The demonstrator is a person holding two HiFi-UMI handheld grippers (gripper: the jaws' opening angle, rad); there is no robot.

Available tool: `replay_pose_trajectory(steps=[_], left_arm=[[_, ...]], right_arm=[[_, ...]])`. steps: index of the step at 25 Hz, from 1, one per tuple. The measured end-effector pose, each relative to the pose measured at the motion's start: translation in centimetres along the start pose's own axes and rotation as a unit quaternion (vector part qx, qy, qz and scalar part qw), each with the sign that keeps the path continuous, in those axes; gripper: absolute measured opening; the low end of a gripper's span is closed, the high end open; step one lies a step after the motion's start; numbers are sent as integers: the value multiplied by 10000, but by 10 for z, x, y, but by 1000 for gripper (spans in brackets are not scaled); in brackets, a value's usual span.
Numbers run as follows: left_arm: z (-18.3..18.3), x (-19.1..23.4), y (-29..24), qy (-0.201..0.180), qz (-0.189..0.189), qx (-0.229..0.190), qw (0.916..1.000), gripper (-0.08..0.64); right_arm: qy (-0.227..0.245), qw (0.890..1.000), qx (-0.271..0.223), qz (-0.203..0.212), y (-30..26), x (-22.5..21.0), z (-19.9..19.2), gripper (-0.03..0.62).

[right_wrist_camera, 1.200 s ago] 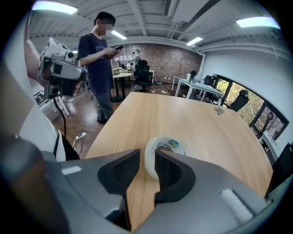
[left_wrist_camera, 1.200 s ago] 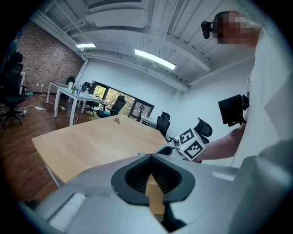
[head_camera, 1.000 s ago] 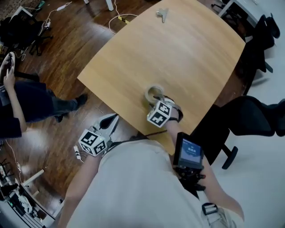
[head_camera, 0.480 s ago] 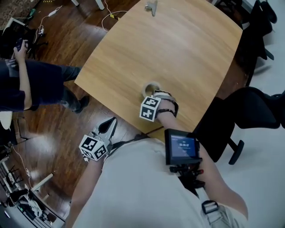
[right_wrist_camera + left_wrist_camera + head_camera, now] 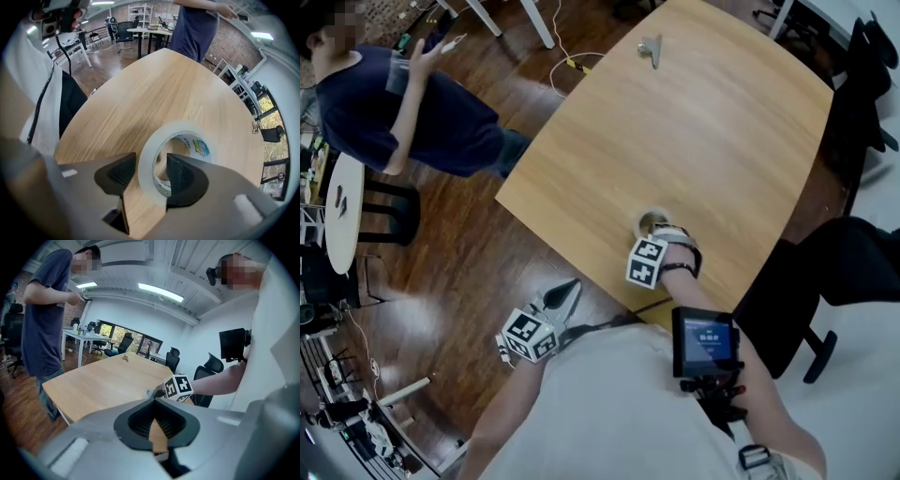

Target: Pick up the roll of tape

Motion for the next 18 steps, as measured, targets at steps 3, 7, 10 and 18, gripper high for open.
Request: replay_pose_trajectory(steps=[3, 7, 10, 18], left_arm=[[-4, -16, -7, 82, -151, 158, 9997, 6], [-7, -22, -14, -58, -125, 124, 9998, 6], [-8, -18, -16, -113, -128, 109, 9998, 6], [-5, 4, -4, -5, -184, 66, 9998, 6]], right_arm=[[-6, 9995, 110, 285, -15, 18, -20, 204], [293, 9992, 149, 217, -9, 33, -26, 151], [427, 9989, 172, 78, -13, 31, -22, 138], [39, 9998, -178, 6, 7, 24, -9, 123]])
Point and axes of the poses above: the fingertips, and each gripper's own axes: y backward along the fingers, x to its left, z out of its top, the point moved 7 cm from there along y, backward along the fingers, and after that the axes turned 9 degrees about x, right-handed, at the moved point
